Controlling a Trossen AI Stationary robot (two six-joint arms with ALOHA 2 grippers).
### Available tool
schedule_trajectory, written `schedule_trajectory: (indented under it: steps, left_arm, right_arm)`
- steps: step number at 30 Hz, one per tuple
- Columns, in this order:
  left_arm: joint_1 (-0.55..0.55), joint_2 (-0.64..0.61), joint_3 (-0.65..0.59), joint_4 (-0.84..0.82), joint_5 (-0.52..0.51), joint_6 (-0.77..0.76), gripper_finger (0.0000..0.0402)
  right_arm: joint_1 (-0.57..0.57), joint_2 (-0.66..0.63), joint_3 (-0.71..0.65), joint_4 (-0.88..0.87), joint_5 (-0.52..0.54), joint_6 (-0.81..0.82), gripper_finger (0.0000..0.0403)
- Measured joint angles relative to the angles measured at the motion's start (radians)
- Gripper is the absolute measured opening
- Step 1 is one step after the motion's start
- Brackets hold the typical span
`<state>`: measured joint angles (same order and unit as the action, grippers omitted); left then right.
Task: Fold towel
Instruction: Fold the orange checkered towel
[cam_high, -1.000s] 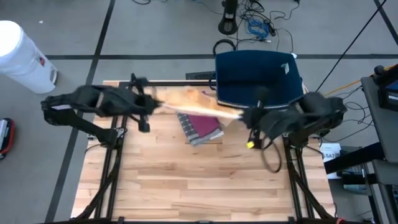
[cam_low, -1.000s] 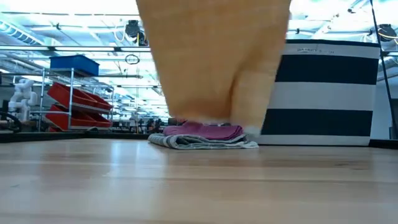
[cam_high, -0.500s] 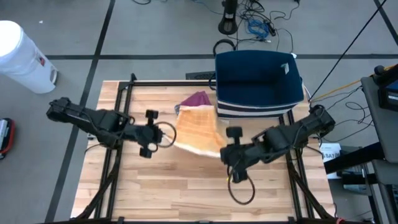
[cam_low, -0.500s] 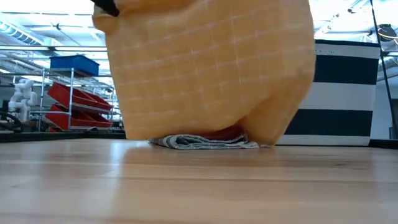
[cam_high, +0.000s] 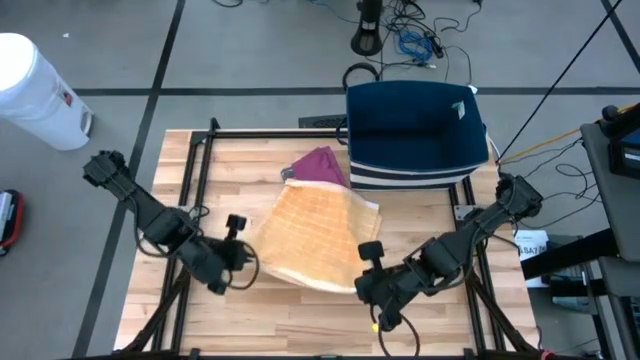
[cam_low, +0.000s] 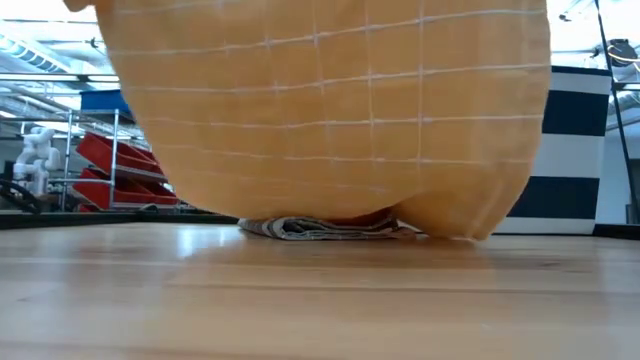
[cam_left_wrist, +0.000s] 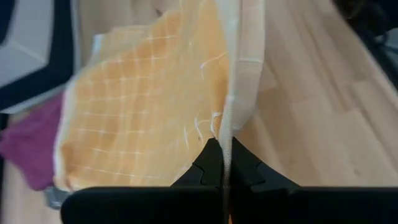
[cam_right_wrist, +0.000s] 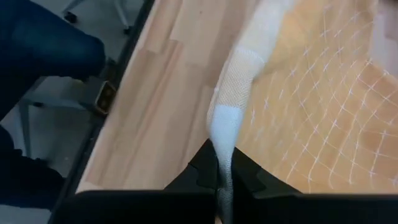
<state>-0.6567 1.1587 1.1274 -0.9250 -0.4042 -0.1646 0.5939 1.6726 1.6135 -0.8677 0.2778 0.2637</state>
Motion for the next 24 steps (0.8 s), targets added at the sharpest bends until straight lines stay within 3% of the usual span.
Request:
schedule_trajectory:
  steps: [11, 24]
  left_arm:
    - [-0.135, 0.061, -0.031, 0.024, 0.015, -0.160, 0.0003]
    - [-0.172, 0.301, -0.031, 0.079, 0.047, -0.171, 0.0003]
  right_arm:
    - [0.010, 0.000, -0.164, 0.203, -0.099, 0.088, 0.0000]
    - [0.088, 0.044, -0.221, 0.461, -0.099, 0.144, 0.0000]
